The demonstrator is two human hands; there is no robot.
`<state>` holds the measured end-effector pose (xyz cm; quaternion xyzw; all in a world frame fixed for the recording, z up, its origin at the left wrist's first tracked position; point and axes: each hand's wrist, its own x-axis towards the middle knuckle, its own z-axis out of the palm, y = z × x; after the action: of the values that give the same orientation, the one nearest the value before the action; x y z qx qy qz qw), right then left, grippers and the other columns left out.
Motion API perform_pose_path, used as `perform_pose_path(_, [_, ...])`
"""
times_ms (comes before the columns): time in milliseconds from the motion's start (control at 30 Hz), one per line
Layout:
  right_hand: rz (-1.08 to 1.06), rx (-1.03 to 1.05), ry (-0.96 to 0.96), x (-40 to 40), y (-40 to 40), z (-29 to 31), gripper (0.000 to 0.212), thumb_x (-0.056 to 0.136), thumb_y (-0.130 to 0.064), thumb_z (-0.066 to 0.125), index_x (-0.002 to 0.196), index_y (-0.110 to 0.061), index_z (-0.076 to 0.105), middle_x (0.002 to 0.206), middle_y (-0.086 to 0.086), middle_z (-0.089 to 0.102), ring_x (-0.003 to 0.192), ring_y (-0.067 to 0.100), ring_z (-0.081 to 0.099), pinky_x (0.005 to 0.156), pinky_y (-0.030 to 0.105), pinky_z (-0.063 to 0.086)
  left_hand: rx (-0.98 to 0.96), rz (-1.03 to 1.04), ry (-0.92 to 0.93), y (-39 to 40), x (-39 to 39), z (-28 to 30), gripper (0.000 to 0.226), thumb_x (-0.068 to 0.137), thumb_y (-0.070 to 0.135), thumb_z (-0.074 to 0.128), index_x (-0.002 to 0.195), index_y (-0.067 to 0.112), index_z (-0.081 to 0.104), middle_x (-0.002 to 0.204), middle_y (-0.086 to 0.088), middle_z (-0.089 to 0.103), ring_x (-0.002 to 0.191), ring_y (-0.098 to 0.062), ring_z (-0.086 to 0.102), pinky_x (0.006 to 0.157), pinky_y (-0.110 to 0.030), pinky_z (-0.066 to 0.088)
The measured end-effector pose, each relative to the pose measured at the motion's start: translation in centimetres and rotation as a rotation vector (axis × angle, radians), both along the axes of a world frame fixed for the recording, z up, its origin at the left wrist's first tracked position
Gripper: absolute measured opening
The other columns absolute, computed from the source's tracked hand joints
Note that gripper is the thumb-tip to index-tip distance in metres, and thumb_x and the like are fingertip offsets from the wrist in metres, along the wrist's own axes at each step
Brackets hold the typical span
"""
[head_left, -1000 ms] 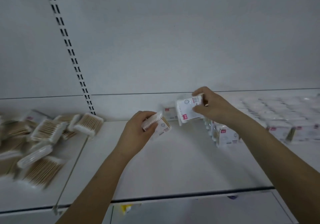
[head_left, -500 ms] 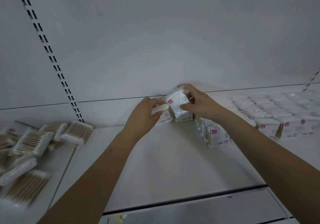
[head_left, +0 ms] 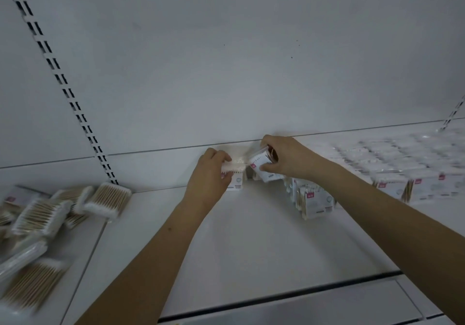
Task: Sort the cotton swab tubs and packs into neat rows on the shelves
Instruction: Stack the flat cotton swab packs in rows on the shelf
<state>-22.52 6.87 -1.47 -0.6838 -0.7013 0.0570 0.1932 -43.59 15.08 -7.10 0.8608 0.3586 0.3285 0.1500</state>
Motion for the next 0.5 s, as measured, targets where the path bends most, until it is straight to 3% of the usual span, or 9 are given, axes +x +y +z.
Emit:
perform_pose_path(100, [0.022,0.013,0.034,-0.1,0.2,0.4,0.037,0.083,-0.025,0.078,0.110,-0.019,0.053,0.090,-0.002,0.058,0.076,0.012,0.052,0.067,0.027,0.043,0.013,0.009,-0.068,0.1,-0.2,-0.5,0.015,0.084,0.008,0.073,0.098,0.011,0.067,0.099,0.002,0.054,0.086,-0.011,0.052,0.074,-0.020,0.045])
perform_pose_path(200, [0.005,0.030,0.073,0.3,0.5,0.4,0.037,0.082,-0.024,0.079,0.107,-0.020,0.052,0.101,-0.002,0.059,0.083,0.014,0.054,0.070,0.026,0.043,0.002,0.023,-0.102,0.3,-0.4,-0.3,0.014,0.085,0.014,0.074,0.098,0.015,0.068,0.097,0.005,0.056,0.087,-0.008,0.051,0.074,-0.008,0.038])
perform_pose_path(267, [-0.002,0.019,-0.023,0.8,0.6,0.1,0.036,0.082,-0.027,0.078,0.109,-0.019,0.056,0.104,-0.003,0.058,0.091,0.015,0.053,0.073,0.027,0.040,0.025,0.016,-0.054,0.5,-0.3,-0.4,0.013,0.087,0.017,0.073,0.100,0.017,0.070,0.098,0.003,0.058,0.091,-0.015,0.053,0.077,-0.016,0.040])
perform_pose_path(367, [0.017,0.013,-0.321,1.1,0.7,-0.8,0.036,0.082,-0.033,0.075,0.110,-0.017,0.058,0.102,-0.005,0.051,0.097,0.017,0.049,0.072,0.029,0.032,0.032,0.005,-0.027,0.3,0.1,-0.9,0.012,0.089,0.016,0.071,0.101,0.016,0.070,0.099,-0.003,0.057,0.094,-0.022,0.055,0.081,-0.032,0.047])
perform_pose_path(500, [-0.054,0.007,-0.206,1.1,0.5,-0.9,0.032,0.086,-0.026,0.073,0.112,-0.017,0.057,0.103,-0.004,0.052,0.094,0.018,0.053,0.074,0.032,0.041,0.042,0.005,-0.117,-0.1,0.7,-1.2,0.017,0.085,0.013,0.076,0.102,0.015,0.074,0.098,-0.002,0.056,0.095,-0.021,0.056,0.081,-0.031,0.049])
